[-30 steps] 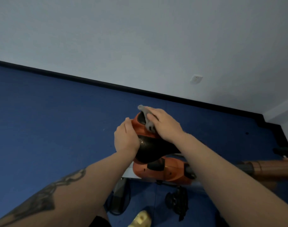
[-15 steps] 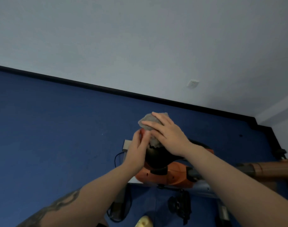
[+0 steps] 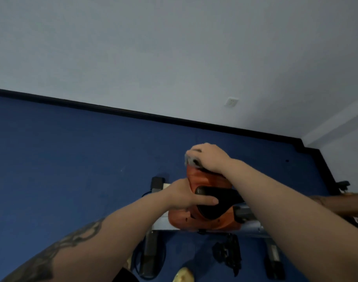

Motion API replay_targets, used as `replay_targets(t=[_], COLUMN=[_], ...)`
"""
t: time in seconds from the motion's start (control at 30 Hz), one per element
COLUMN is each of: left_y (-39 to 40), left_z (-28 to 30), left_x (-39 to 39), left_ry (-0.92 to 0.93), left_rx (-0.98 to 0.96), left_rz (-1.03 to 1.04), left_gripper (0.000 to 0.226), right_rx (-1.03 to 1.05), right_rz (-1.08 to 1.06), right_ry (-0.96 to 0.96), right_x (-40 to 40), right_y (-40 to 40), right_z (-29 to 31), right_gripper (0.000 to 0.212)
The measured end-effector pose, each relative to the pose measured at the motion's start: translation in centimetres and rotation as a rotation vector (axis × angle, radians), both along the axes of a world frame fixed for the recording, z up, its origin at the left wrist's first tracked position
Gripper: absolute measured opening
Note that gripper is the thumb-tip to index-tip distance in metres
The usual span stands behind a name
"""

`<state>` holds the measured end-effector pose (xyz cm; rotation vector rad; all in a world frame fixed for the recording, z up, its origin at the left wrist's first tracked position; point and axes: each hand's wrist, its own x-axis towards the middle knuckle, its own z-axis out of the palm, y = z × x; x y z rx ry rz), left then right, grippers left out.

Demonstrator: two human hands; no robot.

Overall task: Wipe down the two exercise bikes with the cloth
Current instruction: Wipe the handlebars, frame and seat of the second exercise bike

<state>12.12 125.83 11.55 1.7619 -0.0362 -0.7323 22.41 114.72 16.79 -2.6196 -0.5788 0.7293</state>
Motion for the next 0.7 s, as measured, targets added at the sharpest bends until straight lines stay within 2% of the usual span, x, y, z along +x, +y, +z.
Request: replay_targets(t=[0.03,0.1,0.13,0.17,0.2,0.27,0.3,0.33,0.43,0.5,0.57,0.67,0.7], left_y=[0.2,0.0,-0.2,-0.2,-0.2,-0.1,-0.1,-0.1,-0.1,-0.3,-0.4,-0.5,-0.5], left_z=[0.1,-0.2,-0.4,-0.6,-0.7,-0.8,-1.1,-1.2,-1.1,-1.3,-1.5,-1.7,-1.7], left_x=[0.0,-0.5,-0.9,-1.0,-1.0,-0.6,-0.5,-0.5,-0.6,-0.5,-0.6,-0.8,-0.9], left_ry=[-0.014,-0.112,-0.151,-0.147,-0.115,-0.054,-0.041,-0.041,-0.103,-0.124,-0.117,-0.09,-0.084], left_rx=[0.024,0.003,-0.026,-0.039,-0.033,-0.038,-0.044,-0.047,-0.036,-0.04,-0.09,-0.105,-0.098], left_rz=[-0.02,-0.001,0.029,0.056,0.067,0.046,0.031,0.023,0.032,0.052,0.096,0.16,0.163], left_gripper=[0.073,0.066,0.062,0.061,0.061,0.066,0.068,0.068,0.069,0.078,0.087,0.122,0.133], right_rx=[-0.078,-0.127,-0.082,-0.025,0.02,0.072,0.075,0.053,0.032,0.084,0.055,-0.227,-0.255], right_rz=[0.01,0.25,0.356,0.371,0.258,-0.13,-0.261,-0.303,-0.094,-0.032,-0.23,-0.594,-0.658], right_ry=[-0.069,-0.287,-0.317,-0.279,-0.182,0.016,0.03,-0.001,-0.281,-0.235,-0.188,-0.471,-0.492], right_x=[-0.2,-2.2,-3.1,-2.9,-2.1,0.0,0.1,-0.6,-4.8,-5.2,-5.1,-8.6,-9.4], right_y=[0.8,1.1,0.7,0.1,-0.4,-1.0,-1.2,-1.3,-2.2,-3.3,-4.4,-4.3,-3.5], right_z=[-0.1,-1.1,-1.2,-1.3,-0.9,-0.4,-0.5,-0.8,-1.3,-0.8,-0.9,-2.4,-2.8], right_gripper=[0.024,0.026,0.028,0.029,0.027,0.025,0.027,0.03,0.034,0.039,0.041,0.048,0.049])
